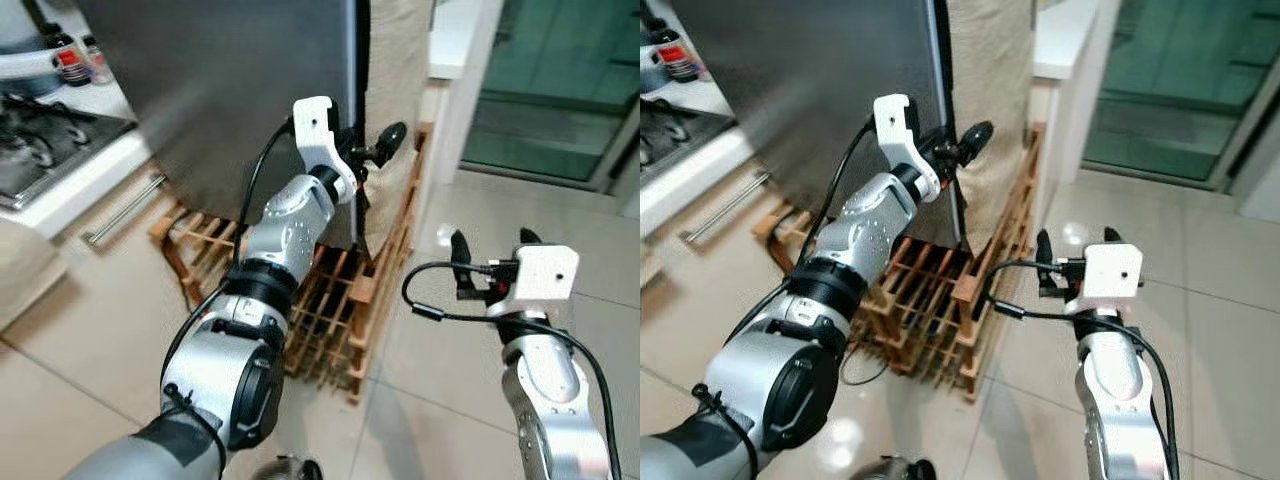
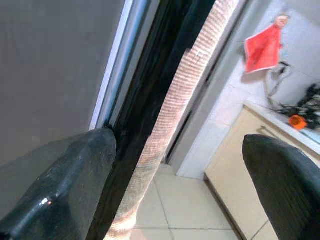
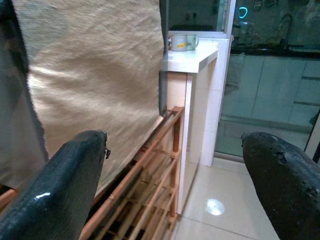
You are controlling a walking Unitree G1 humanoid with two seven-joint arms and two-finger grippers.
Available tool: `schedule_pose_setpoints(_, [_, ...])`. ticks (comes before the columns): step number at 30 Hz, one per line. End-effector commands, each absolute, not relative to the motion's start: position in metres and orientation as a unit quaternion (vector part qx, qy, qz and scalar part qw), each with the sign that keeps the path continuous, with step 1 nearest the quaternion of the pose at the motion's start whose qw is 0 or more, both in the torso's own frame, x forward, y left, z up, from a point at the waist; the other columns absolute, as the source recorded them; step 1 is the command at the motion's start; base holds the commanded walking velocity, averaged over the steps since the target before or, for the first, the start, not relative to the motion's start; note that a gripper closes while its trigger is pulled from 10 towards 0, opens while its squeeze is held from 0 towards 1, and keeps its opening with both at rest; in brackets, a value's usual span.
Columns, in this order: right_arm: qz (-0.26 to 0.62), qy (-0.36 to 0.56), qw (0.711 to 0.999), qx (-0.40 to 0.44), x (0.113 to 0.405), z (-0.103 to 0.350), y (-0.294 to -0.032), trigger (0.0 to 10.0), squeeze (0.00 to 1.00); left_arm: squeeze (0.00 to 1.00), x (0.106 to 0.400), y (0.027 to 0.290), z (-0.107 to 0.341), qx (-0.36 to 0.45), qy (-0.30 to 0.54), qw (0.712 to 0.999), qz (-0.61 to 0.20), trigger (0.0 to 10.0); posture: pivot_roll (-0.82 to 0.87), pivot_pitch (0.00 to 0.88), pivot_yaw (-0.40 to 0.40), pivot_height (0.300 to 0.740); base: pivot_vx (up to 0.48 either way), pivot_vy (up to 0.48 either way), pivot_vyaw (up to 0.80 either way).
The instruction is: Restocking fridge
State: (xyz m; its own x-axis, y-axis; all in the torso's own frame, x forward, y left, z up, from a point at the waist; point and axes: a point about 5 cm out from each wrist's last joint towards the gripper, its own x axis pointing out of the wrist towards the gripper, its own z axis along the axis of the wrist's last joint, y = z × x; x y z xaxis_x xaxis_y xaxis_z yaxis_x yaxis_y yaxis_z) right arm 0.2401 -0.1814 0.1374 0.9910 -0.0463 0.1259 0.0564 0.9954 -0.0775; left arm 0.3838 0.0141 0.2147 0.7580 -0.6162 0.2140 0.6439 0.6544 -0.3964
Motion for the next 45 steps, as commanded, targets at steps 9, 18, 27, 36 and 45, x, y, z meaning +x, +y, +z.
schedule_pose_setpoints(9, [-0.057,-0.056,0.996,-0.041,0.229,0.135,-0.185,10.0,0.06,0.00,0.261,-0.144,0.273,-0.318,-0.044,0.615,-0.720,10.0,-0.33,0.000,0.203,0.740,0.000,0.000,0.00])
schedule_pose_setpoints(18, [-0.050,-0.050,0.997,-0.039,0.237,0.135,-0.185,10.0,0.06,0.00,0.334,-0.045,0.235,-0.275,-0.049,0.782,-0.557,10.0,-0.23,0.000,0.149,0.740,0.000,0.000,0.00])
schedule_pose_setpoints(27, [-0.034,-0.046,0.998,-0.022,0.259,0.134,-0.185,10.0,0.04,0.00,0.360,0.110,0.198,-0.248,-0.065,0.932,-0.258,10.0,-0.12,0.000,0.089,0.740,0.000,0.000,0.00])
schedule_pose_setpoints(36, [-0.013,-0.027,0.999,0.011,0.286,0.132,-0.178,10.0,0.03,0.00,0.319,0.215,0.164,-0.192,-0.060,0.979,-0.011,10.0,-0.01,0.000,0.010,0.740,0.000,0.000,0.09])
schedule_pose_setpoints(45, [0.033,-0.010,0.999,0.025,0.302,0.128,-0.157,10.0,0.06,0.00,0.291,0.207,0.153,-0.127,-0.029,0.989,0.063,10.0,0.01,0.000,-0.010,0.740,0.000,-0.423,0.58])
